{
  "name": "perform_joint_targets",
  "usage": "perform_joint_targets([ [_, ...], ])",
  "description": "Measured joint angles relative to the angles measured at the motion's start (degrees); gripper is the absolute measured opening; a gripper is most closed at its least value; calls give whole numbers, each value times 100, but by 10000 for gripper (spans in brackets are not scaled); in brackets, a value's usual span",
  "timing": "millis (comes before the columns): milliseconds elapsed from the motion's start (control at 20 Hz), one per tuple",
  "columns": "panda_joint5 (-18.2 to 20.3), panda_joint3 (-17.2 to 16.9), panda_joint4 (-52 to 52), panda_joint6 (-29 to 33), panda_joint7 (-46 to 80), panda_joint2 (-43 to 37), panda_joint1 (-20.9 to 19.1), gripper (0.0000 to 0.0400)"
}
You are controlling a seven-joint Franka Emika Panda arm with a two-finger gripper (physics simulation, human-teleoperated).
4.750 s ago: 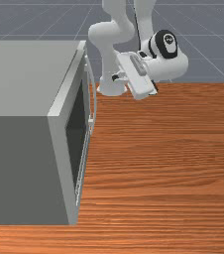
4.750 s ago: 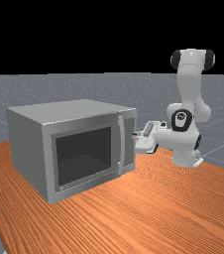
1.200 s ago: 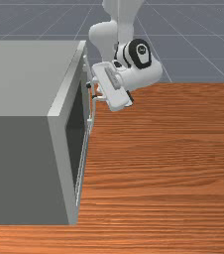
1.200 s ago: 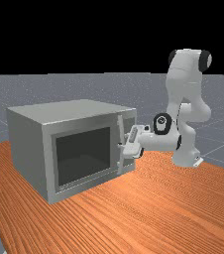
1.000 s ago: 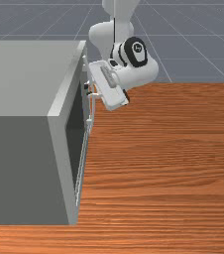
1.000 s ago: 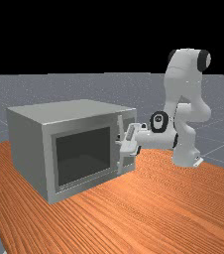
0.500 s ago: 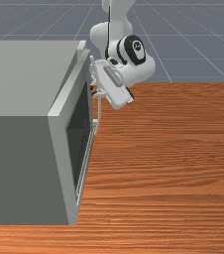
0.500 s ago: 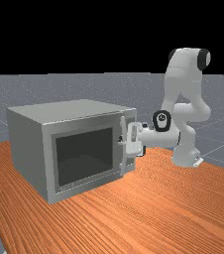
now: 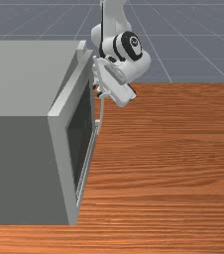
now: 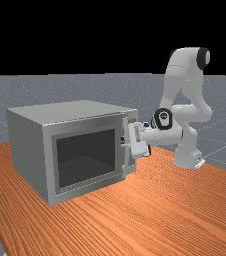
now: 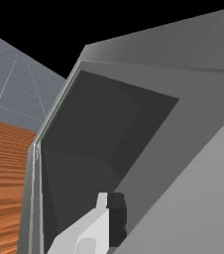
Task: Open the microwave
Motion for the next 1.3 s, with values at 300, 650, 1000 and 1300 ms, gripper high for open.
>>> perform_joint_targets([
  [300,-406,-366,-138,114,0,-219,322,121],
  [650,-99,-535,-79,-60,0,-232,535,146],
  [1000,1997,-178,518,-740,0,373,784,111],
  [1300,3721,197,1272,-1569,0,1125,689,93],
])
